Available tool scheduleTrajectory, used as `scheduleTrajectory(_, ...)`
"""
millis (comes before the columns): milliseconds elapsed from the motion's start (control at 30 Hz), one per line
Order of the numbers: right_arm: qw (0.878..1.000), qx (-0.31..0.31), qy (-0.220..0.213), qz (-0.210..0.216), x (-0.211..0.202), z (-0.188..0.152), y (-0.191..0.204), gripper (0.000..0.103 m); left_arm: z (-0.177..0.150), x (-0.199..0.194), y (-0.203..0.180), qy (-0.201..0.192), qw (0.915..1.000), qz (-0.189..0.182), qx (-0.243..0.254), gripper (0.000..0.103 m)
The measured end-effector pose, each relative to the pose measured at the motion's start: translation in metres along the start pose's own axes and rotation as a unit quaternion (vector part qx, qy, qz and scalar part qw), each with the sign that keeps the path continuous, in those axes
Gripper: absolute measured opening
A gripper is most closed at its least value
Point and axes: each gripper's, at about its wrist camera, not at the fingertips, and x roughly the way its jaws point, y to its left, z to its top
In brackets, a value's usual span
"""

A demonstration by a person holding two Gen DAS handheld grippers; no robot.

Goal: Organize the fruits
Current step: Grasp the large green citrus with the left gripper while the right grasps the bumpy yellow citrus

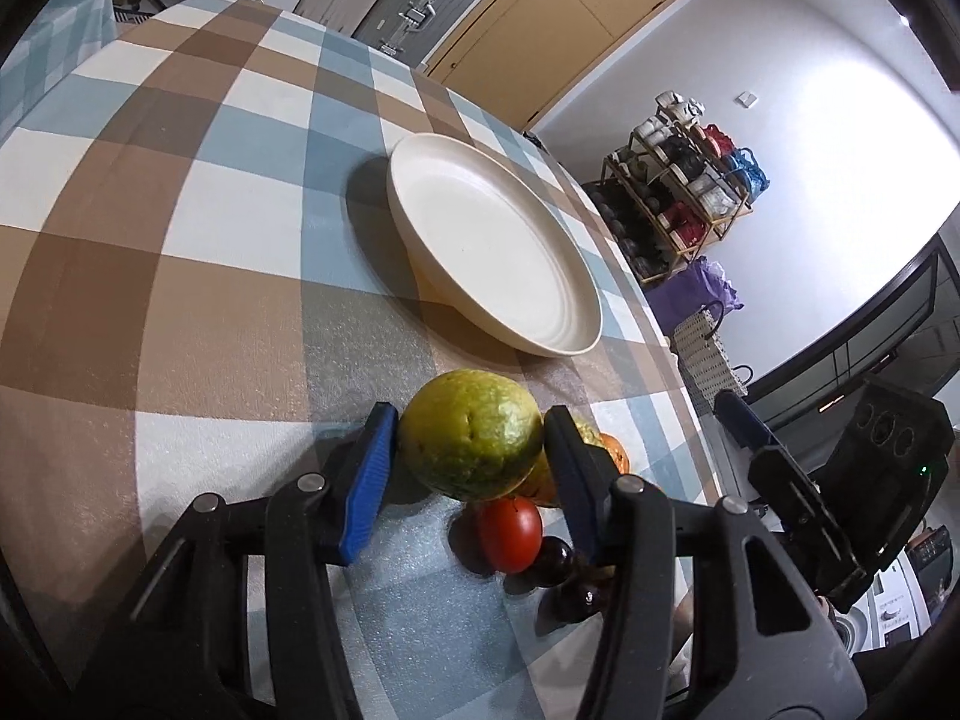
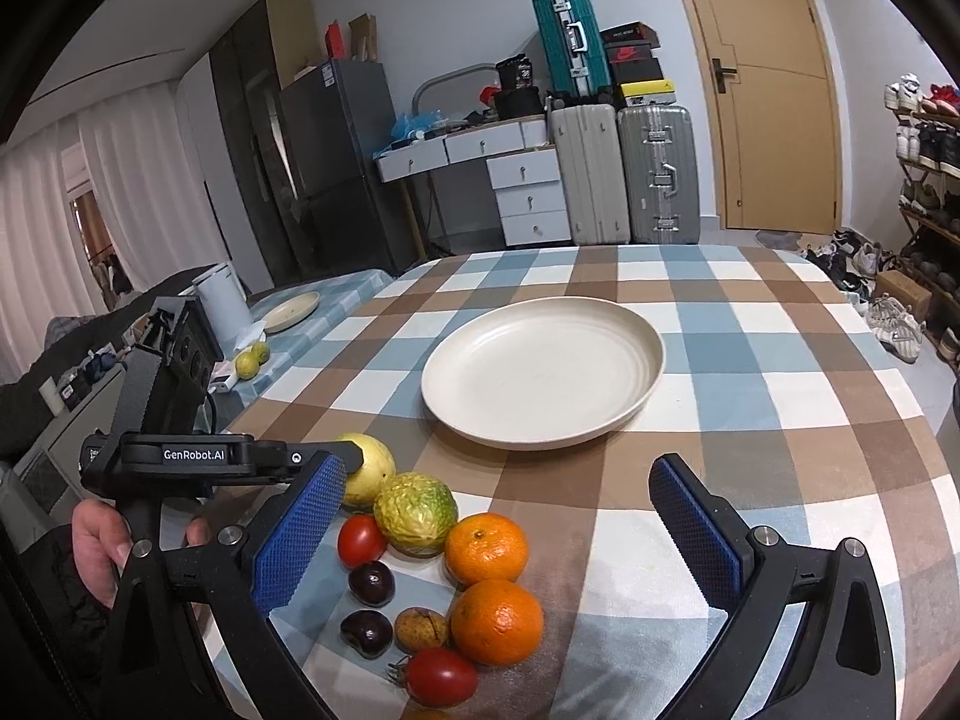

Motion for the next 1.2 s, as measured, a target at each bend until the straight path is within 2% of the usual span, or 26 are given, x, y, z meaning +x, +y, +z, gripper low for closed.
scheduleTrajectory(233, 0.997, -0.03, 0.06, 0.046, 0.027, 0.009, 0.011, 0.103, -0.011, -0.029, 0.016, -0.025, 0.9996, 0.007, -0.006, 0.048)
scheduleTrajectory(367, 0.991, -0.05, 0.107, 0.068, 0.049, 0.012, 0.022, 0.103, -0.005, -0.041, 0.025, -0.041, 0.999, 0.009, -0.013, 0.048)
scheduleTrajectory(600, 0.979, -0.086, 0.164, 0.08, 0.082, 0.017, 0.037, 0.101, -0.006, -0.058, 0.041, -0.053, 0.9984, 0.004, -0.017, 0.048)
scheduleTrajectory(667, 0.974, -0.099, 0.185, 0.083, 0.092, 0.016, 0.041, 0.094, -0.006, -0.06, 0.044, -0.053, 0.9984, 0.002, -0.019, 0.047)
scheduleTrajectory(700, 0.972, -0.105, 0.194, 0.087, 0.094, 0.016, 0.041, 0.082, -0.009, -0.061, 0.043, -0.054, 0.9984, 0.004, -0.019, 0.047)
scheduleTrajectory(733, 0.969, -0.108, 0.204, 0.086, 0.1, 0.015, 0.041, 0.077, -0.009, -0.062, 0.045, -0.055, 0.9983, 0.003, -0.02, 0.048)
scheduleTrajectory(800, 0.967, -0.11, 0.217, 0.08, 0.105, 0.013, 0.039, 0.077, -0.009, -0.064, 0.047, -0.056, 0.9982, 0.002, -0.021, 0.047)
scheduleTrajectory(900, 0.963, -0.117, 0.229, 0.079, 0.108, 0.01, 0.04, 0.071, -0.011, -0.065, 0.049, -0.056, 0.9981, 0.004, -0.024, 0.048)
scheduleTrajectory(933, 0.962, -0.119, 0.234, 0.077, 0.11, 0.009, 0.039, 0.066, -0.011, -0.065, 0.05, -0.056, 0.9981, 0.004, -0.025, 0.048)
scheduleTrajectory(967, 0.961, -0.118, 0.237, 0.075, 0.111, 0.008, 0.039, 0.057, -0.012, -0.065, 0.05, -0.055, 0.9981, 0.004, -0.026, 0.048)
scheduleTrajectory(1033, 0.959, -0.114, 0.246, 0.086, 0.113, 0.005, 0.038, 0.048, -0.013, -0.065, 0.05, -0.054, 0.9982, 0.003, -0.028, 0.048)
scheduleTrajectory(1200, 0.962, -0.099, 0.24, 0.084, 0.114, 0.006, 0.035, 0.047, -0.013, -0.064, 0.047, -0.053, 0.9983, 0.006, -0.026, 0.048)
